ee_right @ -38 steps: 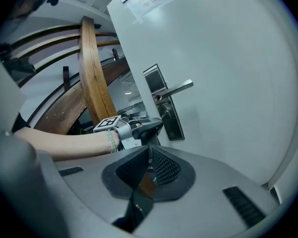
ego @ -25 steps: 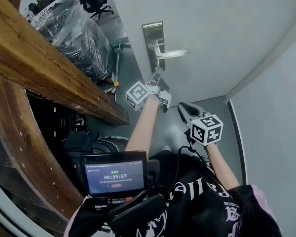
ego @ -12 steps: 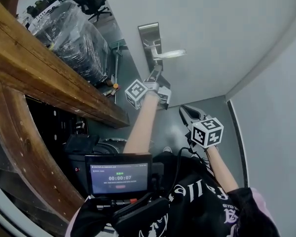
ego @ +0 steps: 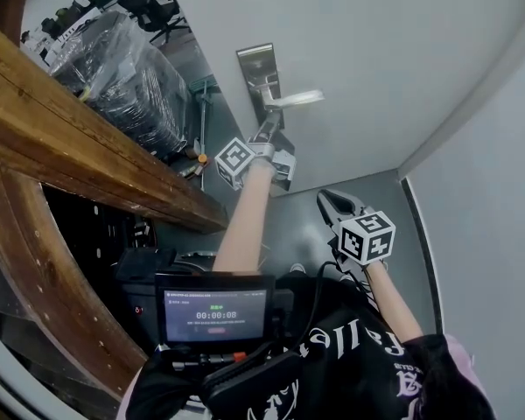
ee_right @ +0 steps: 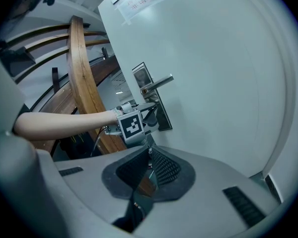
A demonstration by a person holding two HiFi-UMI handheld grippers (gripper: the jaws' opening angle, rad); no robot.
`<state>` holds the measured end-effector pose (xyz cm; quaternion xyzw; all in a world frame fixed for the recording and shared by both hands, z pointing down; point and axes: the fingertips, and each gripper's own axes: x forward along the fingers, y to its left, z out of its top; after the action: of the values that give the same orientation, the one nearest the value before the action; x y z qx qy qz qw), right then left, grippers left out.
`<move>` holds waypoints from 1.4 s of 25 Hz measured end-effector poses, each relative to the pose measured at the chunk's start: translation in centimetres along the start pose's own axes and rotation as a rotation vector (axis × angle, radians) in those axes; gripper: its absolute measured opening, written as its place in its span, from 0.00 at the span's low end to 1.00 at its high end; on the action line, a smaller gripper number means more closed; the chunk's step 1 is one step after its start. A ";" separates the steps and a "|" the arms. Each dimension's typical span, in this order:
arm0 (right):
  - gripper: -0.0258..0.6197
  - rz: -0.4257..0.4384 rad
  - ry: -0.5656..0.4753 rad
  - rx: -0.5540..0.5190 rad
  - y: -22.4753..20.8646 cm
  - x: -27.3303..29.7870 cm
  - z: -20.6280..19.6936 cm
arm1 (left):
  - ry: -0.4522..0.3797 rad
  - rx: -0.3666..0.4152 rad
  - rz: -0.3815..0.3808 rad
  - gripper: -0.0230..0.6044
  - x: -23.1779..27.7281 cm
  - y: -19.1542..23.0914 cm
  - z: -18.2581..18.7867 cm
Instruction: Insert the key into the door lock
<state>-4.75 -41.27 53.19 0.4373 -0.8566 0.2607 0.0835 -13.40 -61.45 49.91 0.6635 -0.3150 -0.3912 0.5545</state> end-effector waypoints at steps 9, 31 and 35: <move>0.09 0.016 0.009 0.024 0.0 0.0 -1.1 | 0.128 0.255 0.018 0.16 -1.0 0.1 -1.3; 0.09 0.179 0.083 0.025 -0.9 -9.0 -3.4 | 0.217 0.813 0.195 0.07 -14.9 -3.2 -14.7; 0.09 0.232 0.112 0.017 -1.2 -11.7 -4.8 | 0.199 0.889 0.251 0.06 -18.0 -3.5 -18.5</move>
<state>2.81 -31.10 53.34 0.3208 -0.8931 0.3001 0.0969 -6.36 -36.40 50.96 0.8276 -0.4751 -0.0826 0.2875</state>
